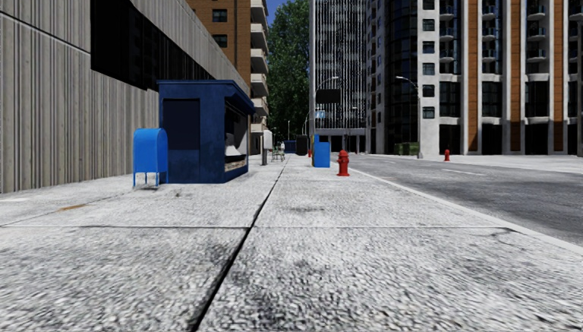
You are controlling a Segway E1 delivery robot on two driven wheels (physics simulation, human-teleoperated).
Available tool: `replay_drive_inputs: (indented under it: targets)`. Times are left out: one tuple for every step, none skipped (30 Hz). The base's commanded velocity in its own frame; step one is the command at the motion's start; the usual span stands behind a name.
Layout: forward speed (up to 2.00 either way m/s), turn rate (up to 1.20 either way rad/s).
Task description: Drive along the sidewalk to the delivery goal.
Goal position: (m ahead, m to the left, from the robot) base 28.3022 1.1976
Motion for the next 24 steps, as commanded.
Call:
replay_drive_inputs:
  targets:
    - [2.00,0.00]
    - [2.00,0.00]
    - [2.00,0.00]
    - [2.00,0.00]
    - [2.00,0.00]
    - [2.00,0.00]
    - [2.00,0.00]
    - [2.00,0.00]
    - [2.00,0.00]
    - [2.00,0.00]
    - [2.00,0.00]
    - [2.00,0.00]
    - [2.00,0.00]
    - [2.00,0.00]
    - [2.00,0.00]
    - [2.00,0.00]
    - [2.00,0.00]
    - [2.00,0.00]
    - [2.00,0.00]
    - [2.00,0.00]
    - [2.00,0.00]
    - [2.00,0.00]
    - [2.00,0.00]
    - [2.00,0.00]
